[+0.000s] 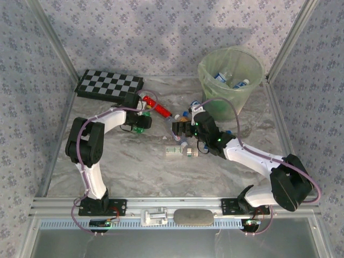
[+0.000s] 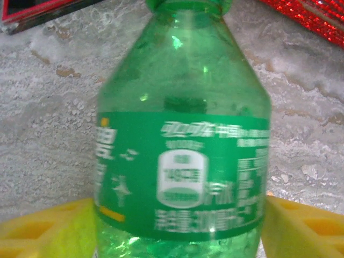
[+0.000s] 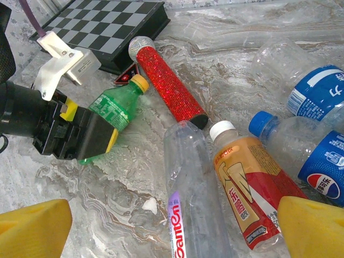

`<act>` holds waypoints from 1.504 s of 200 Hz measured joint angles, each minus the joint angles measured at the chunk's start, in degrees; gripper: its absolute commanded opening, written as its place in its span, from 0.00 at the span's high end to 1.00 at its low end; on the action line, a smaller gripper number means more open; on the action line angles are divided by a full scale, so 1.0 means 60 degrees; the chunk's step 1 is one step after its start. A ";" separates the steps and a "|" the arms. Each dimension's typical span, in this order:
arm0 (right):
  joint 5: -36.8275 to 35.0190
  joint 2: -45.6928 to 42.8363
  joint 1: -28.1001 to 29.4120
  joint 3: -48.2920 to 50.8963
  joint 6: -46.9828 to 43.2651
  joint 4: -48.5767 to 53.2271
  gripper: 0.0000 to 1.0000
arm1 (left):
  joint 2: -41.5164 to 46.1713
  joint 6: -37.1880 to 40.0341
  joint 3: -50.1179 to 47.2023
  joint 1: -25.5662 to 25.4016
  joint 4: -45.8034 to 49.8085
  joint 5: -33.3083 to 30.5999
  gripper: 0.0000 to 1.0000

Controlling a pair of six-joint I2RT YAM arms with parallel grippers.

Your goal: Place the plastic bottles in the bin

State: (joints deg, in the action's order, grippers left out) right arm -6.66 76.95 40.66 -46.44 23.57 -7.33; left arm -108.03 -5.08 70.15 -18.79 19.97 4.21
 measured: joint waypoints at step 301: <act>0.5308 0.0554 -0.1851 -0.1596 0.1851 -0.1038 0.19 | 0.4652 -0.0947 -0.3315 -0.4375 -0.6156 0.0164 0.47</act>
State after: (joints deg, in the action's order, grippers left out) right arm 25.19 80.27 29.56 -56.01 34.68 -13.56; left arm -80.12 -10.76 50.26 -45.04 -16.97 5.19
